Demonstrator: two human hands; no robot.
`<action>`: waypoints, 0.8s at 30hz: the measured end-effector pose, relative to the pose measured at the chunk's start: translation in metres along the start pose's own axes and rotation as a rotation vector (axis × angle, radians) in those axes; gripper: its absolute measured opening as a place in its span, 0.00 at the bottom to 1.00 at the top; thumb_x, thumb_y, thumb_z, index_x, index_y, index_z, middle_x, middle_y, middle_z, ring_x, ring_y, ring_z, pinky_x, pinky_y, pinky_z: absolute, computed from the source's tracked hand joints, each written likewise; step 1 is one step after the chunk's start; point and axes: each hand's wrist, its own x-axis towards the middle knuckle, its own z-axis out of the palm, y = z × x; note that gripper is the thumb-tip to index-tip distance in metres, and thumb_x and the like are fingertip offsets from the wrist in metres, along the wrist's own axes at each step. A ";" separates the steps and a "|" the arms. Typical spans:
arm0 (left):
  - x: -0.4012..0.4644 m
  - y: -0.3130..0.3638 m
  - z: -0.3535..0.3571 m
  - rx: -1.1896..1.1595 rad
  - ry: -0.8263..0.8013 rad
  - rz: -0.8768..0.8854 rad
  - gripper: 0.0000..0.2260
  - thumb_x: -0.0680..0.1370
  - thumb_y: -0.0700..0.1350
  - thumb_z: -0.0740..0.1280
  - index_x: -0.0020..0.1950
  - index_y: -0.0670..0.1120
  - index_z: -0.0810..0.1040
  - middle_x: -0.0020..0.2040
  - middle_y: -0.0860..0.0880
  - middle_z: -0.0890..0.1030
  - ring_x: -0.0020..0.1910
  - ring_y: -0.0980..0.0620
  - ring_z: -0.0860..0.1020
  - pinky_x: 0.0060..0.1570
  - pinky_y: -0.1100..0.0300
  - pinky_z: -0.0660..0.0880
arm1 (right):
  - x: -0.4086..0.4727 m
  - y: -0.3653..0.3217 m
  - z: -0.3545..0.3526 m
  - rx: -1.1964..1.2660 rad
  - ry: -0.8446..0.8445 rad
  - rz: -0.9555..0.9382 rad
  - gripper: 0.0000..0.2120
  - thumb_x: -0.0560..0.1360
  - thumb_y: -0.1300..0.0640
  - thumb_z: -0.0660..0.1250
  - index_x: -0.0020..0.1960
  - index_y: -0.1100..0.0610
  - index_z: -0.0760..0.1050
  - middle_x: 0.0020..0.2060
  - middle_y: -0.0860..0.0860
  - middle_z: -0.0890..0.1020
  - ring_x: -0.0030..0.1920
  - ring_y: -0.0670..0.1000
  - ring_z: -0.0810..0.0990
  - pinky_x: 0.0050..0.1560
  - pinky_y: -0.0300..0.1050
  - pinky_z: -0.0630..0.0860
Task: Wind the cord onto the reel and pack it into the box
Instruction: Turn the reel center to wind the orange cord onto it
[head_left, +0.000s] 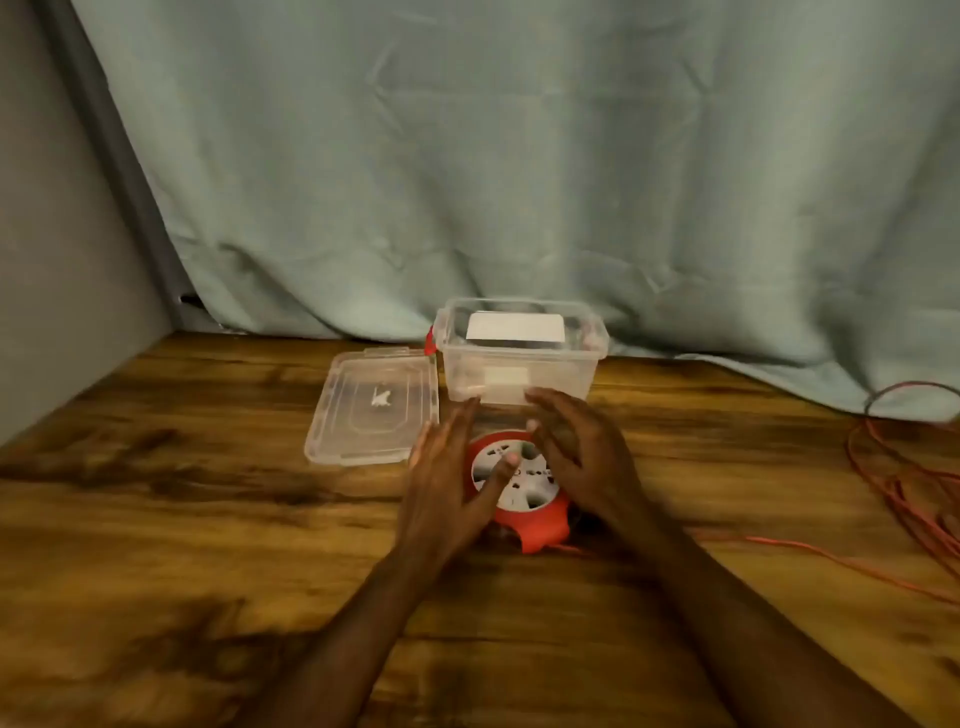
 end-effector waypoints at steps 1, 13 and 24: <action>0.004 -0.005 0.002 0.018 0.028 0.019 0.29 0.80 0.63 0.61 0.79 0.54 0.63 0.76 0.52 0.70 0.74 0.55 0.67 0.76 0.49 0.62 | 0.001 0.009 0.002 0.014 0.001 -0.027 0.19 0.77 0.50 0.68 0.67 0.51 0.80 0.61 0.50 0.84 0.61 0.51 0.81 0.62 0.56 0.80; 0.030 -0.014 0.022 0.210 0.010 -0.127 0.21 0.82 0.61 0.58 0.67 0.51 0.78 0.59 0.49 0.83 0.56 0.51 0.79 0.53 0.58 0.72 | 0.005 0.036 -0.026 0.027 -0.434 0.022 0.26 0.67 0.44 0.81 0.64 0.41 0.79 0.60 0.43 0.75 0.61 0.42 0.75 0.62 0.44 0.78; 0.050 -0.016 0.022 -0.529 -0.047 -0.382 0.14 0.82 0.57 0.61 0.57 0.53 0.83 0.50 0.50 0.87 0.48 0.49 0.86 0.52 0.45 0.83 | -0.002 0.021 -0.020 -0.098 -0.201 0.228 0.20 0.56 0.35 0.82 0.44 0.39 0.80 0.51 0.44 0.73 0.55 0.50 0.74 0.49 0.45 0.77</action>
